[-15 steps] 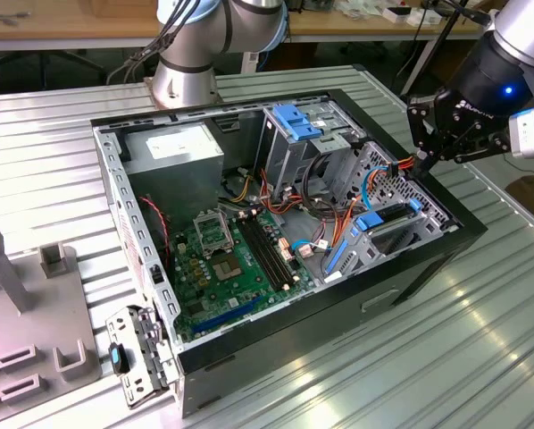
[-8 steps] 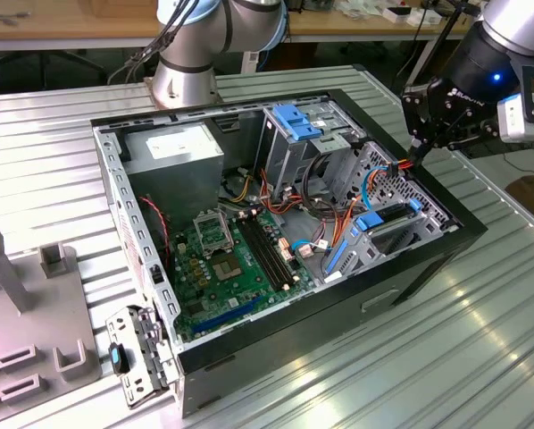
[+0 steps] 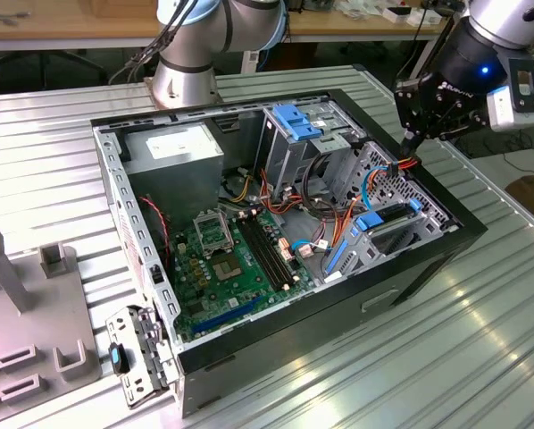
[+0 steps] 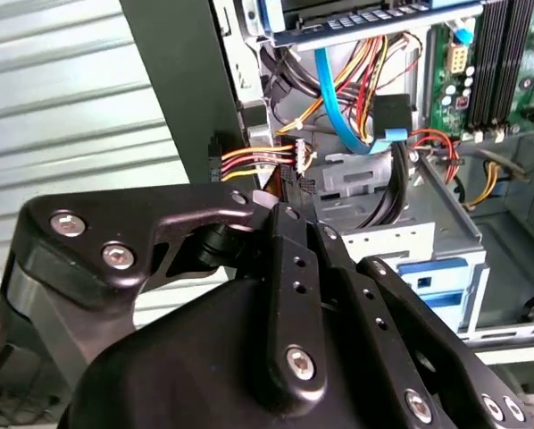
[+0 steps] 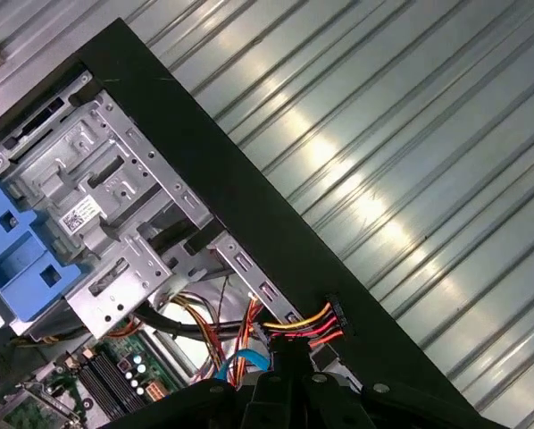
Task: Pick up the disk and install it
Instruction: 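Insert the first disk wire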
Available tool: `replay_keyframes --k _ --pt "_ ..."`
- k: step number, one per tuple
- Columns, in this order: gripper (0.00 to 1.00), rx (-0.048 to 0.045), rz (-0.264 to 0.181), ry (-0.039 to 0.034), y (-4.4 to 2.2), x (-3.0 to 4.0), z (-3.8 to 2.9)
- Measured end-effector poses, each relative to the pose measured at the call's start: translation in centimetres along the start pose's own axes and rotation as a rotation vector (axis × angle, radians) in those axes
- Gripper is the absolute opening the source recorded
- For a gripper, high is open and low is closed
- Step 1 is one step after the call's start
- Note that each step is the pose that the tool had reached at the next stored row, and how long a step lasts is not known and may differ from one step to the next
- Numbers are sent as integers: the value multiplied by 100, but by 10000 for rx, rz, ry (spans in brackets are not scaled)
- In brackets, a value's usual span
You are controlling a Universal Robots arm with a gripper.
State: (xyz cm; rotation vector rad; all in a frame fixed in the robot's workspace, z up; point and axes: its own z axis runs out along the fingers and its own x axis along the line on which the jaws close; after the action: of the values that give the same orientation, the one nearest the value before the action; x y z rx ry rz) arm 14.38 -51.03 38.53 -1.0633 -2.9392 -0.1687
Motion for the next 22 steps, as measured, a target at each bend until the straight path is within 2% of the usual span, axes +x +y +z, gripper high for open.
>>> replay_keyframes --k 2,3,5,6,8,9,13,15,16,17,20,22 --pt "11 -101 -255 -112 -1 0 6" --pt "11 -282 -463 -331 0 0 8" --pt "11 -499 -581 -593 2 0 9" --pt "11 -625 -633 -749 3 -1 10" --pt "11 -795 -721 -953 4 -3 14" --pt "11 -815 -778 -988 5 -3 18" --pt "11 -662 -1093 -1080 10 -2 33" --pt "11 -471 -1172 -1215 25 4 40" --pt "11 -291 -1193 -1347 48 16 51" --pt "11 -189 -1209 -1422 72 33 56" --pt "11 -137 -1386 -1446 102 55 66" --pt "11 -125 -1616 -1436 114 44 74"
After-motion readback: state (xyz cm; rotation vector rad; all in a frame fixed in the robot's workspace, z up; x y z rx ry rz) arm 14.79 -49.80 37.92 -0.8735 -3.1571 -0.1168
